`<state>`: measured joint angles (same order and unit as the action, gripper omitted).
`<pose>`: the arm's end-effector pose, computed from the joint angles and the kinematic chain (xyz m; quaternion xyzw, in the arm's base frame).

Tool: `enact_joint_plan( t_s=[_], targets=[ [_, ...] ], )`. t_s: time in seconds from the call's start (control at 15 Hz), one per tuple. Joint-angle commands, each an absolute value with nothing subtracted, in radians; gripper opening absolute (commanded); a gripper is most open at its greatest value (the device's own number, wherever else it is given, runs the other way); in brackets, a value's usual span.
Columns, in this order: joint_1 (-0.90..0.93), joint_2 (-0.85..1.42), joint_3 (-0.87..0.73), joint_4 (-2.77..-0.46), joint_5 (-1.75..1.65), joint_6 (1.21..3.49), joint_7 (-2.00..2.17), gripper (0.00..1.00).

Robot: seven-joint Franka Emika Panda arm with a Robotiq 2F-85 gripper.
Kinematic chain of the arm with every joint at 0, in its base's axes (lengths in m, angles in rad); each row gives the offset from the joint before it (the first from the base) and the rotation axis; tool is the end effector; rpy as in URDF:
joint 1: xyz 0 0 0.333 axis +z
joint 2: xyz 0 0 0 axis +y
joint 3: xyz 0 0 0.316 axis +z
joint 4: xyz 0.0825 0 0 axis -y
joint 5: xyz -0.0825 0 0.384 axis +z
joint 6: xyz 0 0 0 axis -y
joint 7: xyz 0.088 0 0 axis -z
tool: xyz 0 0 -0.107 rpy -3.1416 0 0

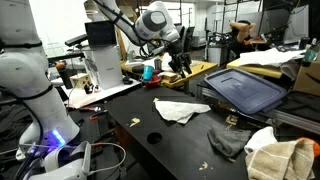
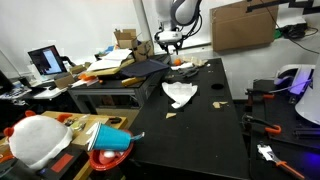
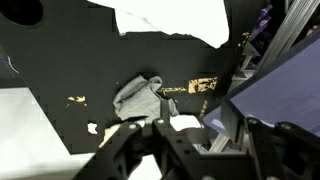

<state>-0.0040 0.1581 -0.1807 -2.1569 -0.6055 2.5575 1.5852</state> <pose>0.5709 -0.0965 0.3492 0.7756 -0.5855 0.2202 0.0849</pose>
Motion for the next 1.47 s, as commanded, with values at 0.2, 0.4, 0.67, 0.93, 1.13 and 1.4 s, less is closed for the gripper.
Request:
enact_joint_plan(
  t_s=[0.2, 0.4, 0.67, 0.93, 1.13, 1.4],
  targets=[
    [-0.004, 0.027, -0.109, -2.265, -0.603, 2.659, 1.383, 1.00],
    [-0.005, -0.002, -0.075, -2.310, -0.443, 2.670, 1.179, 1.00],
    [-0.021, -0.025, -0.081, -2.362, -0.369, 2.626, 1.064, 1.00],
    [-0.063, -0.008, -0.107, -2.415, -0.434, 2.658, 1.095, 1.00],
    [-0.088, 0.021, -0.124, -2.455, -0.439, 2.682, 1.070, 1.00],
    [-0.097, 0.087, -0.143, -2.493, -0.437, 2.715, 1.031, 1.00]
  ],
)
